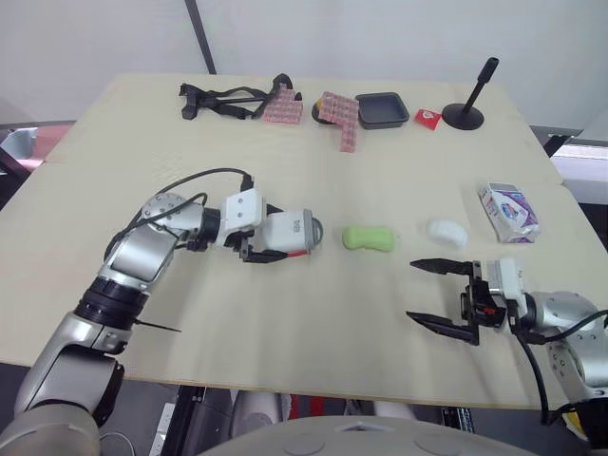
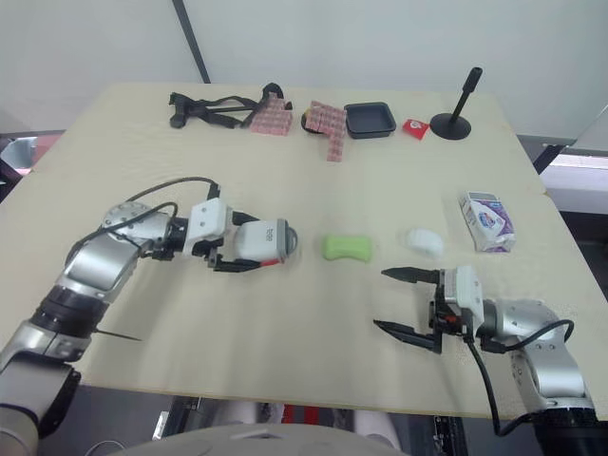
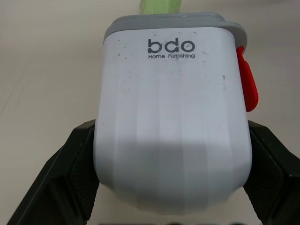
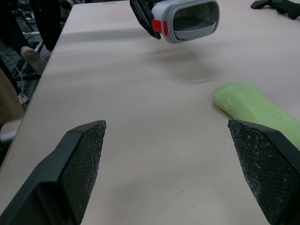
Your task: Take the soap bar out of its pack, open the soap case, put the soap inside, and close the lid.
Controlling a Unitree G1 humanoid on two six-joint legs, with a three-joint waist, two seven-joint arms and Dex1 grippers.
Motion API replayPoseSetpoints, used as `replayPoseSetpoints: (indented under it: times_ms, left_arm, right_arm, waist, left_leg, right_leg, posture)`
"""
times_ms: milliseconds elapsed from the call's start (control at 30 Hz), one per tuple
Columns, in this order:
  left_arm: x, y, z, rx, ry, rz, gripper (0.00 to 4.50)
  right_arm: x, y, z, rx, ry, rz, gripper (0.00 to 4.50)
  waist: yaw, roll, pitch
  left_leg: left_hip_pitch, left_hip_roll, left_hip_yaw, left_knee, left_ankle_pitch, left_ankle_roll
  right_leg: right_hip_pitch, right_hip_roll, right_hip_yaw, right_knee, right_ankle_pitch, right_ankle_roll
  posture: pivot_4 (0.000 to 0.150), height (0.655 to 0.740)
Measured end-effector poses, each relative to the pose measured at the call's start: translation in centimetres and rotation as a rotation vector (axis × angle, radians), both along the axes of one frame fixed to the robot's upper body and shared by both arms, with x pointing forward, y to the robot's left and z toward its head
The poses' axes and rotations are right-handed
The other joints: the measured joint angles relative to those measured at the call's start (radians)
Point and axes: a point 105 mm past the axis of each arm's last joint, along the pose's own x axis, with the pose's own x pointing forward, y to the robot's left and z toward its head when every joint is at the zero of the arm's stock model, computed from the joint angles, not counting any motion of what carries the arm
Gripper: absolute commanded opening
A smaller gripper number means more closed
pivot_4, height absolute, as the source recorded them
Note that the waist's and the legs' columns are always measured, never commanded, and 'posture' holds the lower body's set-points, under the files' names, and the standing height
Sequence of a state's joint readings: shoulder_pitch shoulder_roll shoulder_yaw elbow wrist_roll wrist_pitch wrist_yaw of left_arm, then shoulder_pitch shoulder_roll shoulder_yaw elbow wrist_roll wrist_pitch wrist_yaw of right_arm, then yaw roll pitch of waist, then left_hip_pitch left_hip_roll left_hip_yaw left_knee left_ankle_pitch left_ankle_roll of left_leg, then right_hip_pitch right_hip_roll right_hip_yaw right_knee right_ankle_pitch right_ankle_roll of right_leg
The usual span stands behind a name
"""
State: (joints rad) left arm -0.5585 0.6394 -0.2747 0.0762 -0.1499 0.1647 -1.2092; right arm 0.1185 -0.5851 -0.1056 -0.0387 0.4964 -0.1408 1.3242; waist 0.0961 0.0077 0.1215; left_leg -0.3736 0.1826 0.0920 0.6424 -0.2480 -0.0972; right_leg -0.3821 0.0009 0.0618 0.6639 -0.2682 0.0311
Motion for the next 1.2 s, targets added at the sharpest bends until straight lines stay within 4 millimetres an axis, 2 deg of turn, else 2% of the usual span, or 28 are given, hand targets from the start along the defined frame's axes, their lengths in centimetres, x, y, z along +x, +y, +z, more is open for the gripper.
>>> replayPoseSetpoints:
  times_ms: [167,400,633,900,1200]
  left_arm:
    - [0.8,-0.1,-0.3,0.101,-0.012,-0.023,3.50]
    - [1.3,-0.3,-0.2,0.249,-0.021,-0.093,3.50]
    - [1.5,-1.3,-0.1,0.313,-0.008,-0.114,3.50]
    - [1.8,-1.2,-0.1,0.383,-0.019,-0.110,3.50]
    - [1.7,-1.2,0.0,0.428,-0.019,-0.130,3.50]
  right_arm:
    - [-0.4,0.0,-0.8,0.001,0.003,-0.017,4.48]
    - [-0.4,0.1,-1.0,0.014,0.006,-0.029,4.48]
    - [0.0,0.2,-0.9,0.072,0.053,-0.092,4.48]
    - [0.3,0.1,-0.8,0.139,0.098,-0.171,4.48]
    - [-0.3,0.3,-1.0,0.126,0.104,-0.150,4.48]
  waist:
    - [0.001,0.000,0.000]
    - [0.001,0.000,0.000]
    - [0.006,0.000,0.000]
    - [0.013,0.000,0.000]
    - [0.013,0.000,0.000]
  left_leg:
    - [0.000,0.000,0.000,0.000,0.000,0.000]
    - [0.000,0.000,0.000,0.000,0.000,0.000]
    - [0.000,0.000,0.000,-0.001,0.000,0.000]
    - [0.000,0.000,0.000,-0.001,0.000,0.000]
    - [0.000,0.000,0.000,-0.001,0.000,0.000]
  right_leg:
    - [0.000,0.000,0.000,-0.001,0.000,0.000]
    - [0.001,0.000,0.000,-0.001,0.000,0.000]
    - [0.001,0.000,0.000,-0.001,0.000,0.000]
    - [0.001,0.000,0.000,-0.002,0.000,0.000]
    - [0.001,0.000,-0.001,-0.002,0.000,0.000]
  posture:
    - [0.150,0.7400]
    - [0.150,0.7400]
    - [0.150,0.7400]
    - [0.150,0.7400]
    - [0.150,0.7400]
